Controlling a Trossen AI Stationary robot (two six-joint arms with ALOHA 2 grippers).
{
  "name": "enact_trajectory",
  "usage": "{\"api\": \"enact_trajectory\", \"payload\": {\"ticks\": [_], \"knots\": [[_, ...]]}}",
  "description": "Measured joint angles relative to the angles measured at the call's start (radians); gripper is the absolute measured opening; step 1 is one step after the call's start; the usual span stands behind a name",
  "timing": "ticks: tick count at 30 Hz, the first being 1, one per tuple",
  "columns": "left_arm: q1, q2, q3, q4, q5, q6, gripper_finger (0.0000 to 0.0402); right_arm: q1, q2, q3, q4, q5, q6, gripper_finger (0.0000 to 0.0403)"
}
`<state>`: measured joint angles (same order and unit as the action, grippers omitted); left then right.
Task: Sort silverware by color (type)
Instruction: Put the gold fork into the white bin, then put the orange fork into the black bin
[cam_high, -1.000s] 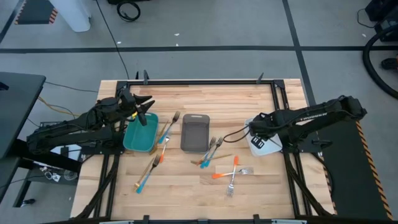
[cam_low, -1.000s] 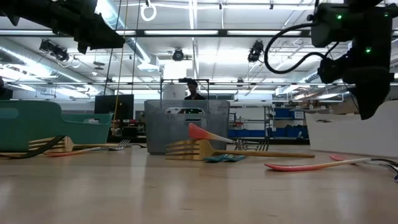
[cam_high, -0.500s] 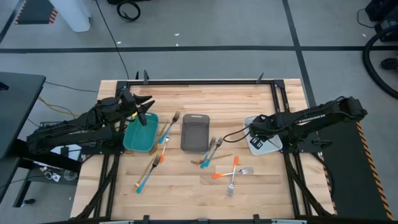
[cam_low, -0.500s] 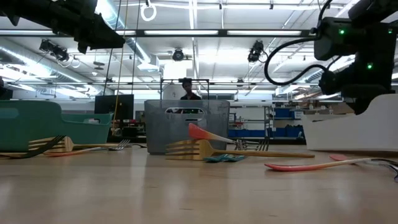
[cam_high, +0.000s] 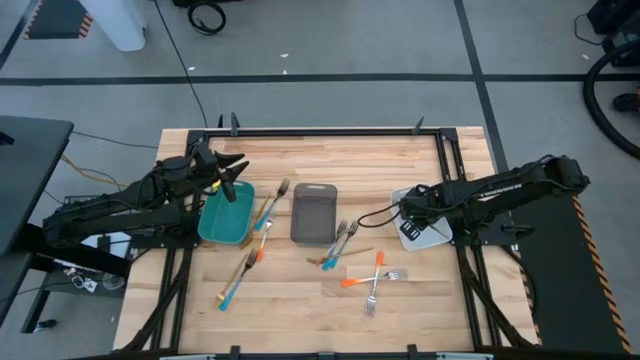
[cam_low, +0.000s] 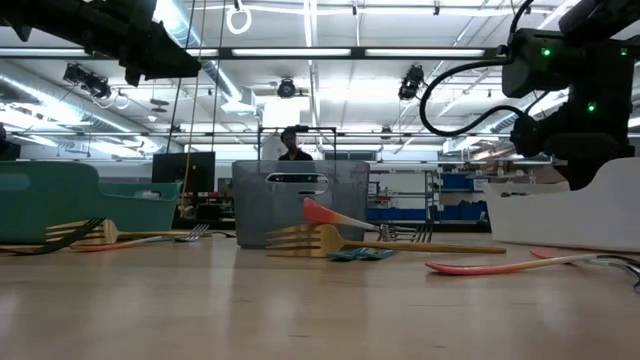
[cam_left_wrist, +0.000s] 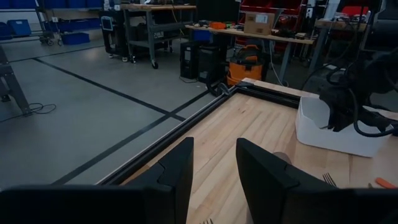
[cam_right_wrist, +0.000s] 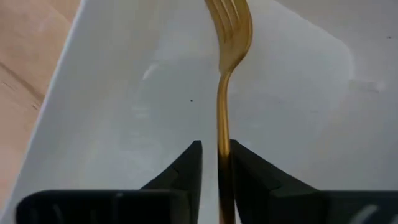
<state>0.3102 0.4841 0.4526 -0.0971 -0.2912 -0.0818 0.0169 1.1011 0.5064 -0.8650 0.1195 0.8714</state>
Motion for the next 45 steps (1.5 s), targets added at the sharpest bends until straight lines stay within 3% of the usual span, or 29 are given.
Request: {"api": "enact_trajectory", "payload": {"ticks": [8,16,28,45], "knots": [[0.000,0.000,0.000,0.000,0.000,0.000,0.0130,-0.001,0.000,0.080,-0.057,-0.024,0.020,0.0144],[0.000,0.000,0.000,0.000,0.000,-0.001,0.0130,-0.001,0.000,0.210,-0.186,0.018,0.023,0.0145],[0.000,0.000,0.000,0.001,0.000,-0.003,0.0130,0.008,0.018,0.296,-0.180,0.026,0.013,0.0144],[0.000,0.000,0.000,0.004,0.000,-0.004,0.0130,0.095,0.379,0.585,-0.088,0.079,-0.200,0.0141]]}}
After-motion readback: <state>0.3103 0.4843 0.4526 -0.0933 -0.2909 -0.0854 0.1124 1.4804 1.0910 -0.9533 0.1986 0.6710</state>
